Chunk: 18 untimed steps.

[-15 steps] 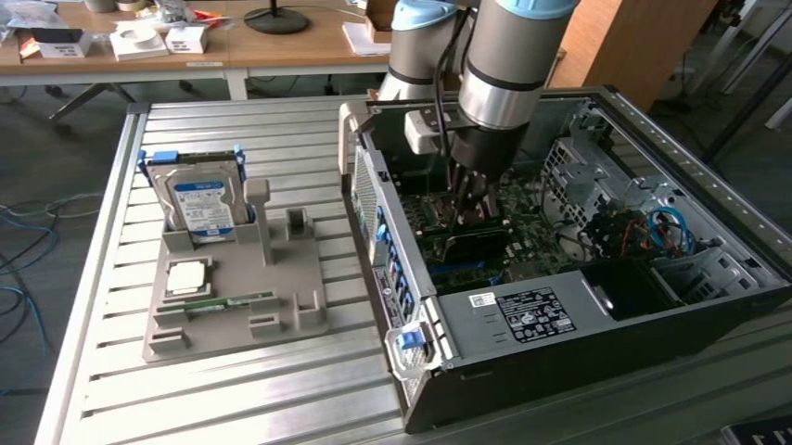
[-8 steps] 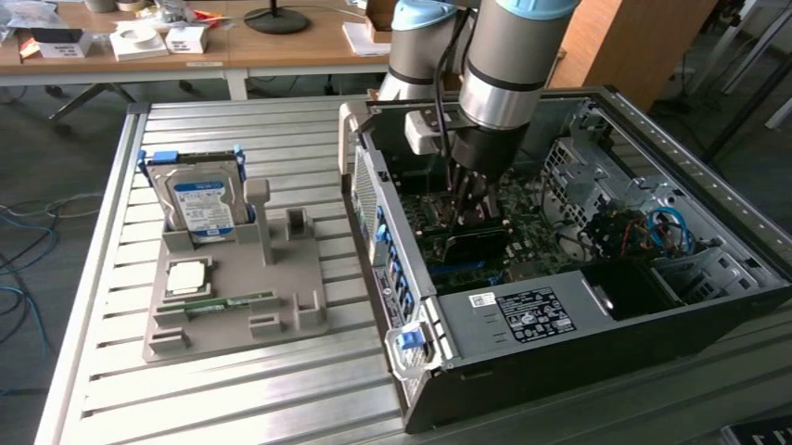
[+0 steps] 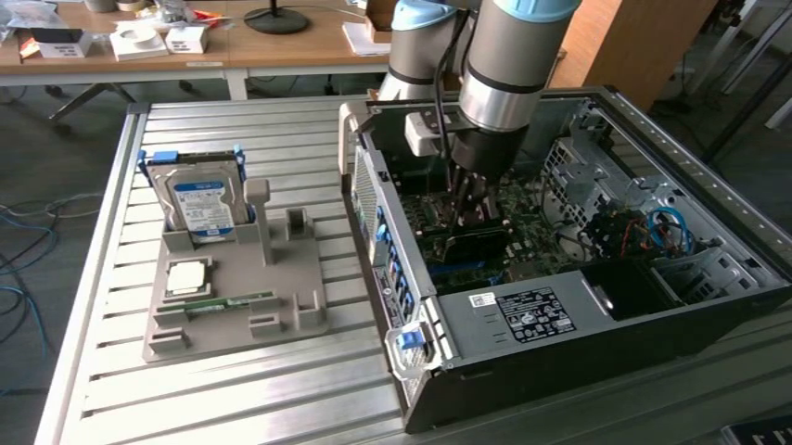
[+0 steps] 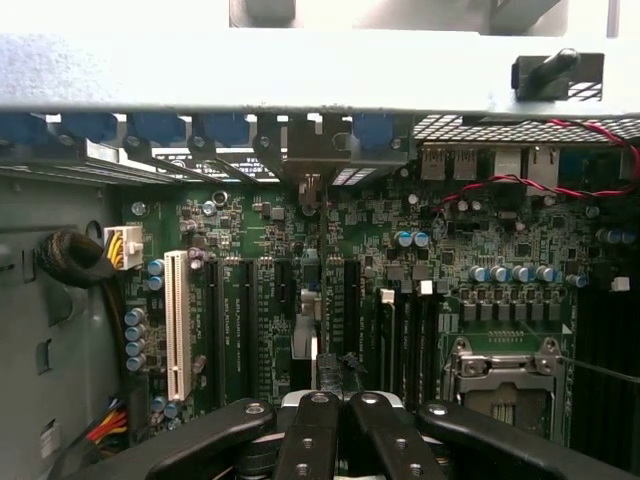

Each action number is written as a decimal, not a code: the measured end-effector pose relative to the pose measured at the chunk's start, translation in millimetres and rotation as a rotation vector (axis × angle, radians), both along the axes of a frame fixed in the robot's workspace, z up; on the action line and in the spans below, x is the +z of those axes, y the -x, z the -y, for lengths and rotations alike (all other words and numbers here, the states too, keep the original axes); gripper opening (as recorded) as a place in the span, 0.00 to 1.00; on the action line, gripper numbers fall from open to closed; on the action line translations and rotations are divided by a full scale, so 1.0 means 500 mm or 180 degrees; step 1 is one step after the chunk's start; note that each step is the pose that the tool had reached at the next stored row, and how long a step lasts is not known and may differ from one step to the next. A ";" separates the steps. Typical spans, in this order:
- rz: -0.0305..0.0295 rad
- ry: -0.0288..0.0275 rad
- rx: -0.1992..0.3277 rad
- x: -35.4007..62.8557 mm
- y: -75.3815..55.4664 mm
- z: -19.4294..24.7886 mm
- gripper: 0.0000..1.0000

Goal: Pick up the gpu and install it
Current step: 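Press down on the gpu until it lock into place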

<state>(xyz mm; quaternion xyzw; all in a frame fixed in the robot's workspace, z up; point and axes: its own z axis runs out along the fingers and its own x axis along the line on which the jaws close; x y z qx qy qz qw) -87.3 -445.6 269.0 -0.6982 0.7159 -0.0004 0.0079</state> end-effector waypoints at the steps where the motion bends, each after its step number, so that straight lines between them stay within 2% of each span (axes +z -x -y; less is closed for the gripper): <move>1: 0.0000 0.0000 0.0000 0.000 0.000 0.0000 0.11; 18: 0.0001 -0.0003 0.0000 -0.001 0.002 0.0010 0.11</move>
